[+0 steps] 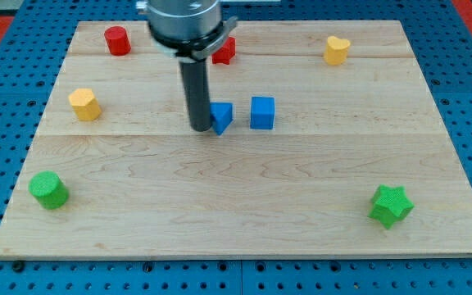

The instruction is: Point your arm at the yellow heart

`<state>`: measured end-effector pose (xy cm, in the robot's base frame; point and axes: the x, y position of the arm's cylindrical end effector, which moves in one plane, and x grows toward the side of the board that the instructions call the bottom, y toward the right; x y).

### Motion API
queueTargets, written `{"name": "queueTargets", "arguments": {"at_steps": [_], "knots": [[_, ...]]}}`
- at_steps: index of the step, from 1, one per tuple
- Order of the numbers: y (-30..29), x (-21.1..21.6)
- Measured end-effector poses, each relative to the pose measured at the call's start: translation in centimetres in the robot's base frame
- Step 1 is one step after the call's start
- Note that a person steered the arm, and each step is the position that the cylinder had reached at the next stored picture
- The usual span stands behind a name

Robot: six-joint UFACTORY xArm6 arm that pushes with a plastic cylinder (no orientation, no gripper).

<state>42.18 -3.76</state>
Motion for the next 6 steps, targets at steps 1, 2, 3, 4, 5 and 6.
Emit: {"name": "queueTargets", "arguments": {"at_steps": [1,2,3,4,5,6], "knots": [[-1.1,3.6],[7.1,6.1],[19.4,3.1],[26.1,-5.2],[26.5,-12.7],[26.9,-16.5]]}}
